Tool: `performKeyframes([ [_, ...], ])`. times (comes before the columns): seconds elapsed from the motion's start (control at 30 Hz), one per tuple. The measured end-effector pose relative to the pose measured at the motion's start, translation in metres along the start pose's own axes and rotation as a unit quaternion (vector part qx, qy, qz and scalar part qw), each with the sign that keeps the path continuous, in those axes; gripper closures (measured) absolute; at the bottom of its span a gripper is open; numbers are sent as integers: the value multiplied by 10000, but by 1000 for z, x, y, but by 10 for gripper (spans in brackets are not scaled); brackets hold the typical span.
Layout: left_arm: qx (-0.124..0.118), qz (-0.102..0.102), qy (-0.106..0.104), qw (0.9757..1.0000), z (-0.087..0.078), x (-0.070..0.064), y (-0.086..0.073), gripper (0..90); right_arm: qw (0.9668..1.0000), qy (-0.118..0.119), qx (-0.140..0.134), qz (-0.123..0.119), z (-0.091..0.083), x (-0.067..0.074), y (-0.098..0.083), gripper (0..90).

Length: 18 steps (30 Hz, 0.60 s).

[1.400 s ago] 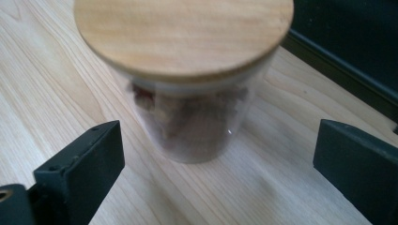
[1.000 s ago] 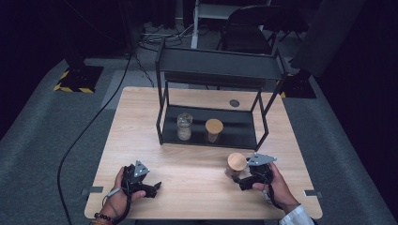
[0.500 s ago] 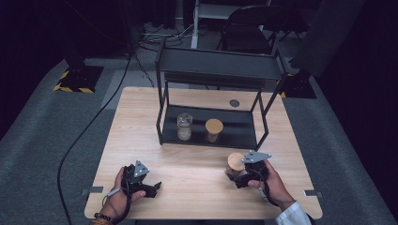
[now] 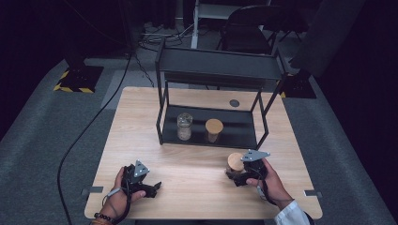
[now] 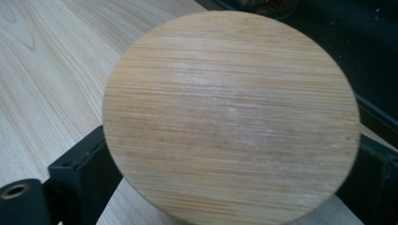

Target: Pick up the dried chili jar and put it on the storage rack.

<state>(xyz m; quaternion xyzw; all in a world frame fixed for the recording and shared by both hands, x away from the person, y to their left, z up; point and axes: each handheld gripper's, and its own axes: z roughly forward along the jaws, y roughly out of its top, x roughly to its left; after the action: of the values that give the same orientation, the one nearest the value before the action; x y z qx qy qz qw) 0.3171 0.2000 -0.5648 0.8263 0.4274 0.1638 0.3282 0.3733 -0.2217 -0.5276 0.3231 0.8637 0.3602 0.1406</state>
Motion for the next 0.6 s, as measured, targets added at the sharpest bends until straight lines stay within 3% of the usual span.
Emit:
performKeyframes([
  [0.1, 0, 0, -1, 10000, 0, 0, 0, 0, 10000, 26, 1, 21, 0, 0, 0, 98],
  [0.23, 2, 8, 2, 10000, 0, 0, 0, 0, 9999, 86, -3, 70, 0, -1, 0, 177],
  [0.4, 1, 6, -4, 10000, 0, 0, 0, 0, 10000, 68, 52, -36, 1, -1, 0, 238],
  [0.6, 1, 10, -4, 10000, 0, 0, 0, 0, 10000, 71, 9, -45, 2, -2, -1, 249],
])
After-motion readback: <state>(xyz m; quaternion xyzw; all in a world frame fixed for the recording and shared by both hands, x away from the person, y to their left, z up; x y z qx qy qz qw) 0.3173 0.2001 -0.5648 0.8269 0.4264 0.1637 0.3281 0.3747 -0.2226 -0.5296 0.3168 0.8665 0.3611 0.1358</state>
